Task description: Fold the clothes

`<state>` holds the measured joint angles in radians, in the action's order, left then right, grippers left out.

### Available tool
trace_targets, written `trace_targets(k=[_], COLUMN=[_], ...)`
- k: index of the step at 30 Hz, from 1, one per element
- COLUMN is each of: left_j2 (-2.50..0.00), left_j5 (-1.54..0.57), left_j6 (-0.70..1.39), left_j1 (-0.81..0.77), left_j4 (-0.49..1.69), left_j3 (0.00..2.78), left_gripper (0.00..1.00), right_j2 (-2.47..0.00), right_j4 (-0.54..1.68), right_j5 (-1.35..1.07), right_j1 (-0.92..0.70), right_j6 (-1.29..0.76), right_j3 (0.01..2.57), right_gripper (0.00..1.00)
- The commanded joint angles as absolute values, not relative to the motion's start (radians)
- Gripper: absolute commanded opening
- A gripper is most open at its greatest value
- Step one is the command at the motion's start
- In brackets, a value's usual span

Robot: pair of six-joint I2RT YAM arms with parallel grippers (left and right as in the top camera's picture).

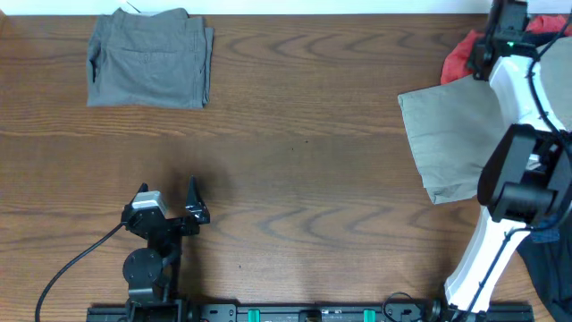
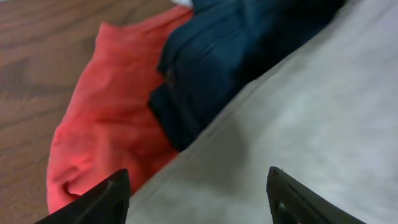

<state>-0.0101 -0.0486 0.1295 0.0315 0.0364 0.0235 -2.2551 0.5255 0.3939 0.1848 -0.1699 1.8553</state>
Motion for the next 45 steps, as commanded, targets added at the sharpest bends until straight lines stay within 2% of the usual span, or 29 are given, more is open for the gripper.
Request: trace_targets(k=[1, 7, 12, 20, 27, 28, 31, 37, 43, 45], left_j2=[-0.004, -0.004, -0.004, -0.004, -0.004, -0.004, -0.004, -0.004, -0.004, -0.004], left_j5=[-0.033, -0.033, -0.033, -0.033, -0.033, -0.033, -0.033, -0.033, -0.033, -0.033], left_j6=[0.116, 0.116, 0.116, 0.116, 0.116, 0.116, 0.116, 0.116, 0.116, 0.116], left_j1=[0.030, 0.030, 0.030, 0.030, 0.030, 0.030, 0.030, 0.030, 0.030, 0.030], left_j4=[0.067, 0.067, 0.067, 0.067, 0.067, 0.067, 0.067, 0.067, 0.067, 0.067], left_j3=[0.004, 0.004, 0.004, 0.004, 0.004, 0.004, 0.004, 0.004, 0.004, 0.004], left_gripper=[0.98, 0.98, 0.98, 0.98, 0.98, 0.98, 0.98, 0.98, 0.98, 0.98], right_j2=[-2.280, -2.310, -2.328, -2.375, -2.375, -2.376, -2.376, -2.376, -2.376, -2.376], right_j4=[0.519, 0.521, 0.529, 0.542, 0.532, 0.530, 0.510, 0.504, 0.513, 0.521], right_j5=[0.416, 0.430, 0.447, 0.539, 0.601, 0.606, 0.558, 0.526, 0.622, 0.620], right_j1=[0.184, 0.194, 0.204, 0.205, 0.206, 0.208, 0.209, 0.210, 0.217, 0.223], right_j6=[-0.245, -0.256, -0.276, -0.273, -0.277, -0.277, -0.279, -0.405, -0.406, -0.404], right_j3=[1.853, 1.853, 1.853, 1.853, 1.853, 1.853, 1.853, 1.853, 1.853, 1.853], right_gripper=[0.67, 0.66, 0.61, 0.68, 0.67, 0.68, 0.79, 0.75, 0.73, 0.70])
